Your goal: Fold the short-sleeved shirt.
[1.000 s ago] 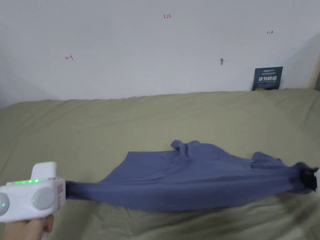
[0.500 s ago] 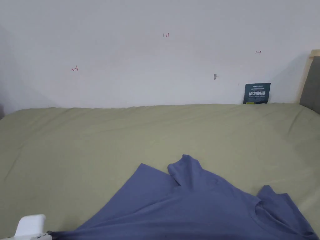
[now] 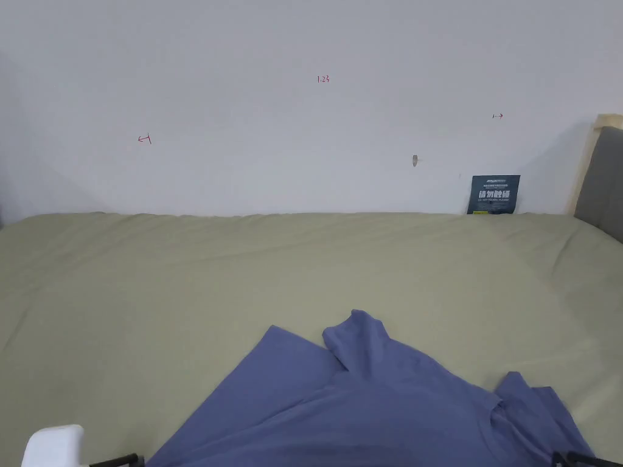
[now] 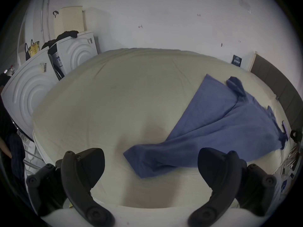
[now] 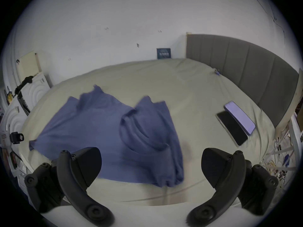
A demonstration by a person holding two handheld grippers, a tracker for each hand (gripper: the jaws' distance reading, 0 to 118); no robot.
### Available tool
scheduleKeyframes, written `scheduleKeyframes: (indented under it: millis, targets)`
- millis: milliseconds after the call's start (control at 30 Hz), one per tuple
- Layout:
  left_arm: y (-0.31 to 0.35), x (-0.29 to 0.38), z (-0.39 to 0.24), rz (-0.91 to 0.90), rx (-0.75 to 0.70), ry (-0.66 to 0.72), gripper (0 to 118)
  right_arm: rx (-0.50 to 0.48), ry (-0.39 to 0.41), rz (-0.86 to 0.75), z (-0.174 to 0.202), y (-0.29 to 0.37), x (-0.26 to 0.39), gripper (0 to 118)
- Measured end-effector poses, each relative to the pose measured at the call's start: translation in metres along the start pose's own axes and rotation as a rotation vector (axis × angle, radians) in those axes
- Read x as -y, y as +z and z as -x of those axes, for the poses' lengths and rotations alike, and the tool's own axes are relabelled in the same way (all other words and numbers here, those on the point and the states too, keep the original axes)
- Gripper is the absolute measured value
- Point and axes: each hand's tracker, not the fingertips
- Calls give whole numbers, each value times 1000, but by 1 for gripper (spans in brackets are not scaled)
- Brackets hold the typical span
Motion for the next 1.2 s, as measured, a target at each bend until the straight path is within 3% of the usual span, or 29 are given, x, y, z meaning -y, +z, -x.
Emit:
scheduleKeyframes:
  millis: [100,167,200,233,267,300,333,400,633,900,1167,1200]
  targets:
    - [24,-12,-5,-89,47,-1,111,-64,-3,-111,29,28,-13,118]
    - [47,-16,-16,-164,96,-16,98,-76,12,-214,52,54,-17,115]
    - [41,-11,-7,-170,99,-12,58,-74,17,-264,61,66,-16,97]
    - [42,-8,-7,-207,81,-10,5,-60,30,-309,72,77,-14,61]
    - [47,-3,-5,-268,82,17,0,-48,36,-331,81,84,-11,14]
    - [48,-1,-1,-232,94,1,0,-31,43,-369,88,92,-8,0]
    - [66,4,-15,-299,65,-58,0,-56,44,-382,95,98,-4,0]
    - [81,14,-22,-324,59,-46,0,-54,82,-381,106,104,3,0]
    - [84,32,2,-263,39,-8,0,-25,114,-398,137,118,31,0]
    - [59,43,39,-141,-50,38,0,-51,121,-345,147,106,43,0]
    - [-12,37,80,57,41,80,0,-104,115,-259,156,84,47,0]
    - [-22,33,80,94,47,70,19,-106,117,-250,157,81,48,0]
